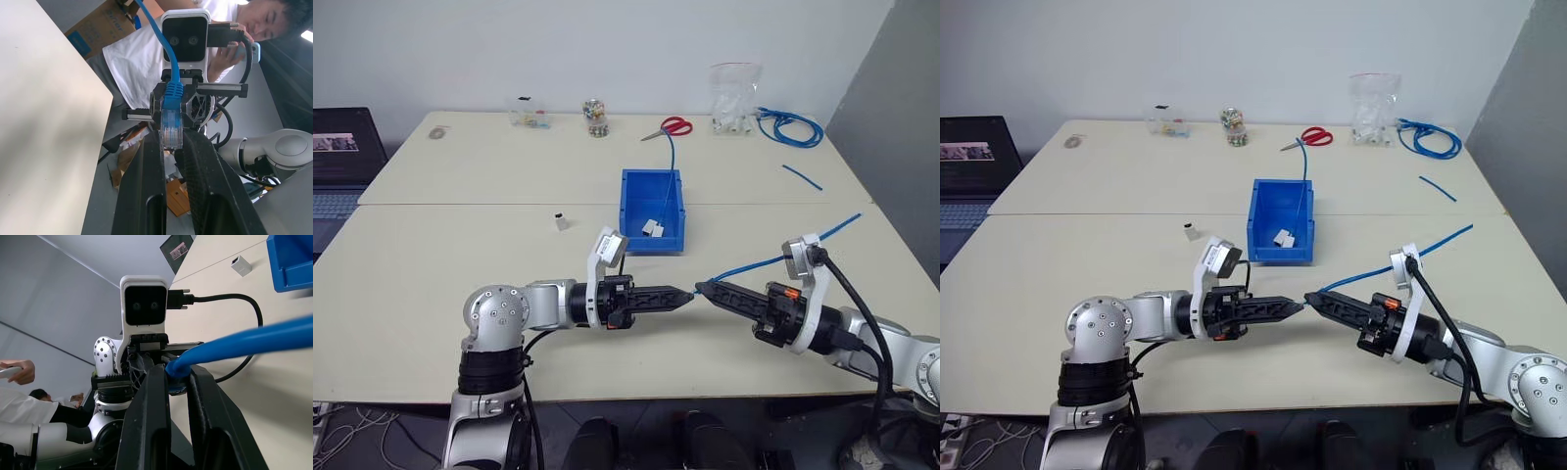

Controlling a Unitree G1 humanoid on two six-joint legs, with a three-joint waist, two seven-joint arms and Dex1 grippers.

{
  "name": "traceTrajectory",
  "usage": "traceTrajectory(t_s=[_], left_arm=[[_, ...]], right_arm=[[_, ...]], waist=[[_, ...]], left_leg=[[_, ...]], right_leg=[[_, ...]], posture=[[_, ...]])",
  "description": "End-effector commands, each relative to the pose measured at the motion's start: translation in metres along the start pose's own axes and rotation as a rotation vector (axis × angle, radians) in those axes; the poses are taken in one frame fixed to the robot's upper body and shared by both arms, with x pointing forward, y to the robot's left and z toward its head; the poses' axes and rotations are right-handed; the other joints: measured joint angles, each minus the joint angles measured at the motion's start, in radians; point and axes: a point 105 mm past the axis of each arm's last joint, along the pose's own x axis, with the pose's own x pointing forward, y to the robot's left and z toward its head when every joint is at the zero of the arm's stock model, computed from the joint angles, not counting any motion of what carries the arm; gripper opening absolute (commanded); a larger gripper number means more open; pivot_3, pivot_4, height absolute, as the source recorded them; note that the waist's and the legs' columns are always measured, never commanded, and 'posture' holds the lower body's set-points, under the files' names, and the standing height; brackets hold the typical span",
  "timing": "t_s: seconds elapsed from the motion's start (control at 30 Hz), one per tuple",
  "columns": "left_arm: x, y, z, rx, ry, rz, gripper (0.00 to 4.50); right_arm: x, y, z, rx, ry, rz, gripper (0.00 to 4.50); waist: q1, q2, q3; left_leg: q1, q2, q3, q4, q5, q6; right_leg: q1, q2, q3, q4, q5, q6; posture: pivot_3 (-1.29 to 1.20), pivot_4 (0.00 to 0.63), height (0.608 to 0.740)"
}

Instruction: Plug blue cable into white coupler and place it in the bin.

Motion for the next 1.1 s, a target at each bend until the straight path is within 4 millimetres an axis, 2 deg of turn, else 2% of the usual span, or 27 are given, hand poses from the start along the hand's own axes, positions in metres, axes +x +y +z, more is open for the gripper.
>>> traceTrajectory(t_s=[0.03,0.1,0.17,0.23,0.37,0.5,0.57,0.6,0.7,0.77,0.83,0.97,1.1], left_arm=[[0.005,-0.006,0.001,0.043,-0.004,-0.022,0.23],[0.004,-0.006,0.001,0.061,0.001,-0.016,0.23],[0.003,-0.008,-0.002,0.081,0.027,-0.015,0.93],[0.001,-0.01,-0.007,0.12,0.065,-0.012,1.15],[-0.007,-0.01,-0.025,0.236,0.171,0.038,2.07],[-0.025,0.004,-0.03,0.39,0.205,0.197,2.88],[-0.035,0.016,-0.029,0.494,0.225,0.311,3.33],[-0.045,0.027,-0.025,0.567,0.21,0.43,3.61],[-0.071,0.049,-0.012,0.69,0.126,0.732,3.99],[-0.098,0.072,0.005,0.763,-0.024,1.083,4.46],[-0.121,0.089,0.013,0.792,-0.113,1.364,4.48],[-0.125,0.11,0.028,0.777,-0.26,1.605,4.48],[-0.122,0.133,0.04,0.681,-0.378,1.726,4.48]], right_arm=[[0.001,0.006,0.005,-0.02,-0.002,0.024,0.18],[0.002,0.005,0.006,-0.025,-0.004,0.022,0.18],[0.003,0.005,0.007,-0.03,-0.008,0.019,0.18],[0.004,0.003,0.009,-0.036,-0.012,0.014,0.18],[0.006,-0.006,0.017,-0.06,-0.032,-0.012,0.18],[0.007,-0.016,0.025,-0.093,-0.036,-0.029,0.18],[0.007,-0.02,0.025,-0.118,-0.028,-0.042,0.18],[0.006,-0.023,0.025,-0.121,-0.029,-0.046,0.18],[0.006,-0.029,0.025,-0.128,-0.034,-0.054,0.18],[0.008,-0.033,0.026,-0.143,-0.043,-0.06,0.18],[0.012,-0.035,0.028,-0.146,-0.056,-0.057,0.18],[0.016,-0.037,0.028,-0.169,-0.045,-0.06,0.18],[0.017,-0.039,0.034,-0.178,-0.059,-0.069,0.18]], waist=[[0.0,0.0,0.0],[0.0,0.0,0.0],[0.0,0.0,0.0],[-0.002,0.0,0.0],[-0.002,0.0,0.001],[0.0,0.001,0.002],[0.0,0.001,0.003],[0.001,0.001,0.003],[0.002,0.002,0.003],[0.004,0.001,0.004],[0.005,0.0,0.005],[0.011,0.0,0.005],[0.027,-0.001,0.005]], left_leg=[[0.0,0.0,0.0,0.0,0.0,0.0],[0.0,0.0,0.0,0.0,0.0,0.0],[0.0,0.0,0.0,0.0,0.0,0.0],[0.0,0.0,0.0,0.0,0.0,0.0],[0.0,0.0,0.0,-0.001,0.0,0.0],[0.001,0.0,0.002,-0.001,0.0,0.0],[0.0,0.0,0.001,-0.001,0.0,0.0],[0.0,0.0,0.001,-0.002,0.0,0.0],[0.0,0.0,0.001,-0.002,0.0,0.0],[-0.001,0.0,0.001,-0.002,0.0,0.0],[-0.002,0.0,0.0,-0.002,0.0,0.0],[-0.001,0.0,-0.001,-0.001,0.0,0.0],[-0.002,-0.002,0.0,0.0,0.0,0.0]], right_leg=[[0.0,0.0,0.0,0.0,0.0,0.0],[0.0,0.0,0.0,0.0,0.0,0.0],[0.0,0.0,0.0,0.0,0.0,0.0],[0.0,0.0,0.0,0.0,0.0,0.0],[0.0,0.0,0.001,0.0,0.0,-0.001],[-0.001,-0.001,0.002,0.0,-0.001,-0.001],[-0.001,-0.001,0.002,-0.001,-0.001,-0.001],[-0.001,-0.001,0.003,-0.001,-0.001,-0.002],[-0.001,-0.002,0.003,-0.002,-0.001,-0.002],[-0.001,-0.007,0.003,-0.003,-0.001,-0.001],[-0.001,-0.007,0.002,-0.003,0.0,-0.001],[0.0,-0.007,0.002,-0.003,0.001,0.001],[0.0,-0.006,0.001,-0.003,0.002,0.002]], posture=[[0.0,0.15,0.74],[0.0,0.15,0.74],[0.0,0.15,0.74],[0.0,0.15,0.74],[0.0,0.15,0.74],[0.0,0.15,0.74],[0.0,0.15,0.74],[0.0,0.15,0.74],[0.0,0.15,0.74],[0.0,0.15,0.74],[0.0,0.15,0.74],[0.0,0.15,0.74],[0.0,0.15,0.74]])
